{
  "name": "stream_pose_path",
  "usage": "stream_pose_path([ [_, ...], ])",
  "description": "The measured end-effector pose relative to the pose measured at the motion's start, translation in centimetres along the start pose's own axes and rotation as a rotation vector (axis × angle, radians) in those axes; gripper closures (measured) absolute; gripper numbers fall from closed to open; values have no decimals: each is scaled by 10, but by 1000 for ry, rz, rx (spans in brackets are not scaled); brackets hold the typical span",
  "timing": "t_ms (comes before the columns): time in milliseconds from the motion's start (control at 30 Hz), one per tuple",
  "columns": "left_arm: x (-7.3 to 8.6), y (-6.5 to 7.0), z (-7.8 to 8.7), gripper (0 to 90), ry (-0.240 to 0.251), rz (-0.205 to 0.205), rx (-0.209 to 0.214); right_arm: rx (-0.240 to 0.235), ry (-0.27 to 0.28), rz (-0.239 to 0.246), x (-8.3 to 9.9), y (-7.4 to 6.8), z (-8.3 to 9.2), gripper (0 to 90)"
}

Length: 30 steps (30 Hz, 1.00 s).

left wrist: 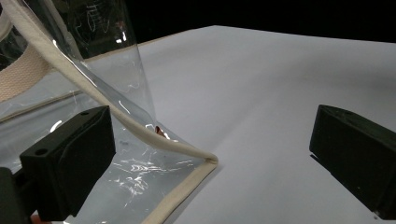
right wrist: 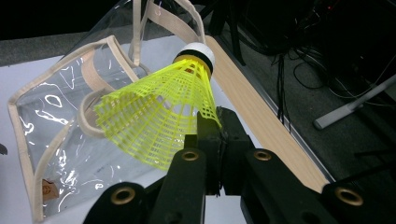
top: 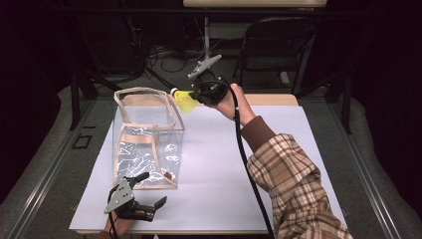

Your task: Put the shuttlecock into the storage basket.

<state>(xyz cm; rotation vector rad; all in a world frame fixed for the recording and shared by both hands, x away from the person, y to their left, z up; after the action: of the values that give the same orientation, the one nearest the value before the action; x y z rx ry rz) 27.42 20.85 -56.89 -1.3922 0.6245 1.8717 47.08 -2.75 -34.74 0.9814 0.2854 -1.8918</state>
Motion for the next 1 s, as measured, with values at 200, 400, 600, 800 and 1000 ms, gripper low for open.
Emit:
stream_pose_path([
  [200,0,0,1,0,-5,0,13,-7,8,9,-7,-5,-3,892],
  [400,0,0,1,0,-4,-2,11,-12,7,7,-11,-6,-7,892],
  [600,0,0,1,0,-2,0,10,-16,13,10,-17,-9,-11,892],
  [800,0,0,1,0,-2,-1,10,-24,18,6,-22,-10,-15,892],
  [1000,0,0,1,0,0,1,5,-28,20,1,-27,-12,-19,892],
])
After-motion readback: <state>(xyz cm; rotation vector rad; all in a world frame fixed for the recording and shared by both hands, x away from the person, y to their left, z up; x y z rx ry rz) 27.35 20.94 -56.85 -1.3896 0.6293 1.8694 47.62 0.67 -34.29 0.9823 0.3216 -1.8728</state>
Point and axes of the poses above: each handheld gripper's, and its own axes: z roughly backward along the jaws, x roughly out of its underside, y roughly to its right, the point moved 3 cm from there along -z, roughly forward along the jaws, and after that the axes turned 3 degrees about -y, right-handed, at the moved point
